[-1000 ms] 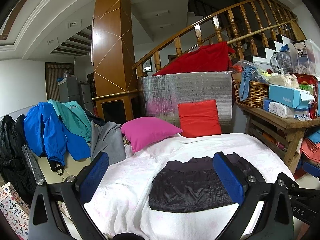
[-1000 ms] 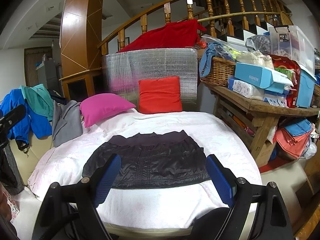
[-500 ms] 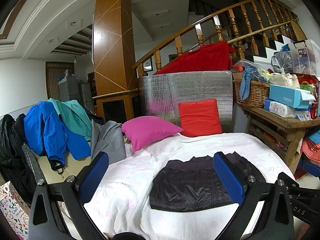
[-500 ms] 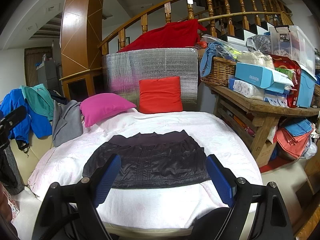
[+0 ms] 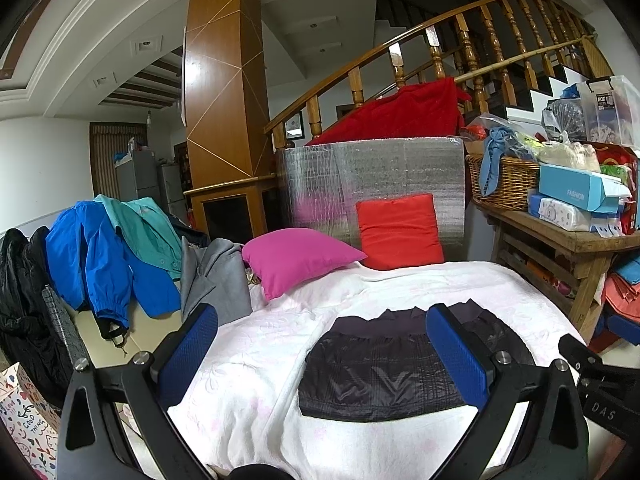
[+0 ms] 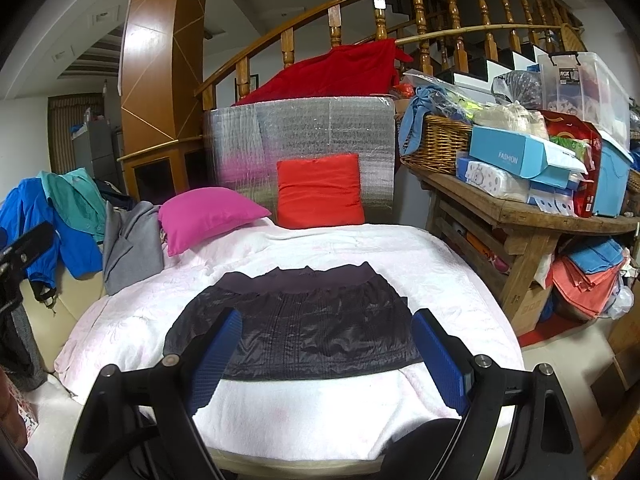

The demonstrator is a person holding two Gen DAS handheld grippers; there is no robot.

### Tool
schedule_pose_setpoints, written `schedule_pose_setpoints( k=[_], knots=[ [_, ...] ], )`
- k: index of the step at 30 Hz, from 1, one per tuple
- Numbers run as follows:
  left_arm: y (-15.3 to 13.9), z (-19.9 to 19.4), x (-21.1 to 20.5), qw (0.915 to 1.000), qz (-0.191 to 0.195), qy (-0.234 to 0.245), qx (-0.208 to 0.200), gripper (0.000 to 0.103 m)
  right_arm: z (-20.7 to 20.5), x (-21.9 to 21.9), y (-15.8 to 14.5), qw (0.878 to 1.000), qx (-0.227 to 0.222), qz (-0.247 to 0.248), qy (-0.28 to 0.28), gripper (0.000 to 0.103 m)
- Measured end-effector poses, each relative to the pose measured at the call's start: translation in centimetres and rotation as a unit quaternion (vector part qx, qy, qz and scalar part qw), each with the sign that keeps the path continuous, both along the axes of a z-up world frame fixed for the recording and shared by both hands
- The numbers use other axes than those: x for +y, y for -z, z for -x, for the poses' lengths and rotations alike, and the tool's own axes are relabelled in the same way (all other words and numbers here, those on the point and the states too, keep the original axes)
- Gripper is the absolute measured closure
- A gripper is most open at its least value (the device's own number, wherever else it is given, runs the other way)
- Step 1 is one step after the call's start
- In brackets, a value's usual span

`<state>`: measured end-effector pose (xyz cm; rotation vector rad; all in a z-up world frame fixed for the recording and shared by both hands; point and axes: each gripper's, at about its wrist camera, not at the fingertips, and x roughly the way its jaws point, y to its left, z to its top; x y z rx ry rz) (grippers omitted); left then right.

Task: Fold large clothes

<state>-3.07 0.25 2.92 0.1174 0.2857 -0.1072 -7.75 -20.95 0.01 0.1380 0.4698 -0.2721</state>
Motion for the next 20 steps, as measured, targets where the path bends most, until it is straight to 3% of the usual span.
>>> schedule_pose_setpoints(
  k=[11,20],
  knots=[
    [0.2,-2.0,0.2,1.0,0.003,-0.004,0.006,0.0,-2.5,-0.1,-1.1,1.0,-0.004,0.015,-0.003,0.014],
    [1.7,-6.3,-0.6,0.9995,-0.003,-0.004,0.032,0.0,-6.7,-1.1,0.3,1.0,0.019,0.01,0.0,0.014]
  ],
)
